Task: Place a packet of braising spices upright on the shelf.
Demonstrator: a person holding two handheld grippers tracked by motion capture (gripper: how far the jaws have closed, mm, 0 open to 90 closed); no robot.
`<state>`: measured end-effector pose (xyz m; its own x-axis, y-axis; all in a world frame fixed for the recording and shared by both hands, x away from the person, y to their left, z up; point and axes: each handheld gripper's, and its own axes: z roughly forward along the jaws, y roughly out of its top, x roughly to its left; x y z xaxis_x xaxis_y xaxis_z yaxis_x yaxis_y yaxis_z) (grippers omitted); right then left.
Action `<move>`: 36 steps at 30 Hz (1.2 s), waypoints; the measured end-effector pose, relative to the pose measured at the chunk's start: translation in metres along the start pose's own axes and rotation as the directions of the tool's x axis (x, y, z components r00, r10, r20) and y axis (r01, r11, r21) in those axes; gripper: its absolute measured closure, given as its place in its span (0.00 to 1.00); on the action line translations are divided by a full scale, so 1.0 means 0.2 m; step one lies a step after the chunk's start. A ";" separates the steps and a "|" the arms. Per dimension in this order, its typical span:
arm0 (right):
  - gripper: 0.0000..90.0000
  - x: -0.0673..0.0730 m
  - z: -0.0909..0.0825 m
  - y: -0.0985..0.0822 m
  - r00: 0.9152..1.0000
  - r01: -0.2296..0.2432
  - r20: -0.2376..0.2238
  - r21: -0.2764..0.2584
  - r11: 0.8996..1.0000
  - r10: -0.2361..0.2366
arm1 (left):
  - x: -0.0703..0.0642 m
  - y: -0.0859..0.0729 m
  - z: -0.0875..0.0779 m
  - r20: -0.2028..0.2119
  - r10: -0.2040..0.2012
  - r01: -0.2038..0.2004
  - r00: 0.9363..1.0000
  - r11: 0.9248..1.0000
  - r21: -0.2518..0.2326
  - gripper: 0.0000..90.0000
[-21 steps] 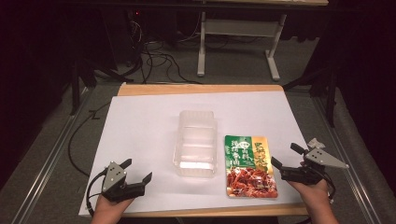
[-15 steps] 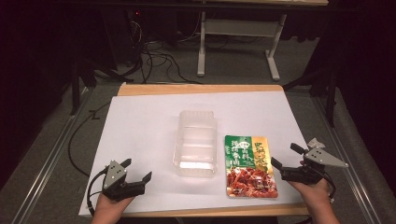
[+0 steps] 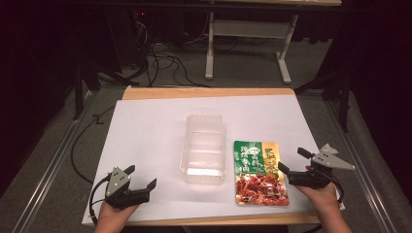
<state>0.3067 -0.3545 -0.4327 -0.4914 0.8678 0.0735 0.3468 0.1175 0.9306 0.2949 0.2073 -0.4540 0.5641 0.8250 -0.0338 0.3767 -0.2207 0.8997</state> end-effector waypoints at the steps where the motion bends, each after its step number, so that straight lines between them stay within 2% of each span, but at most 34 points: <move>1: 0.02 0.00 0.01 0.01 1.000 -0.006 -0.001 0.009 1.000 0.006 | 0.00 0.00 0.00 0.006 -0.006 0.006 1.000 1.000 -0.005 0.11; 8: 0.04 -0.01 0.06 0.04 1.000 -0.018 0.014 0.005 1.000 0.018 | 0.00 -0.01 0.00 -0.001 -0.020 0.020 1.000 1.000 -0.006 0.05; 11: 0.04 0.00 0.09 0.05 1.000 -0.018 0.010 0.014 1.000 0.018 | 0.01 -0.01 0.00 0.001 -0.022 0.022 1.000 1.000 0.013 0.00; 17: 0.06 0.02 0.14 0.06 0.999 -0.038 -0.006 0.032 0.999 0.038 | 0.02 0.00 -0.04 -0.013 -0.023 0.023 1.000 1.000 -0.014 0.00; 20: 0.06 0.02 0.15 0.06 0.999 -0.049 0.001 0.031 0.998 0.049 | 0.03 0.00 -0.04 -0.018 -0.021 0.020 1.000 0.999 -0.025 0.00; 28: 0.06 0.03 0.14 0.06 0.998 -0.058 0.014 0.038 0.998 0.057 | 0.04 0.02 0.00 0.012 -0.037 0.037 0.999 0.999 -0.033 0.02; 32: 0.06 0.03 0.13 0.05 0.999 -0.049 0.018 0.042 0.998 0.049 | 0.03 0.01 0.02 0.028 -0.033 0.034 0.999 0.999 -0.021 0.03; 36: 0.07 0.01 0.12 0.05 0.998 -0.069 0.007 0.031 0.997 0.069 | 0.01 0.02 0.01 0.033 -0.023 0.024 0.999 1.000 -0.017 0.03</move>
<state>0.3289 -0.3399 -0.4319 -0.4604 0.8774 0.1348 0.4044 0.0722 0.9117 0.2993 0.2066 -0.4522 0.5794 0.8121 -0.0690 0.3772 -0.1921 0.9060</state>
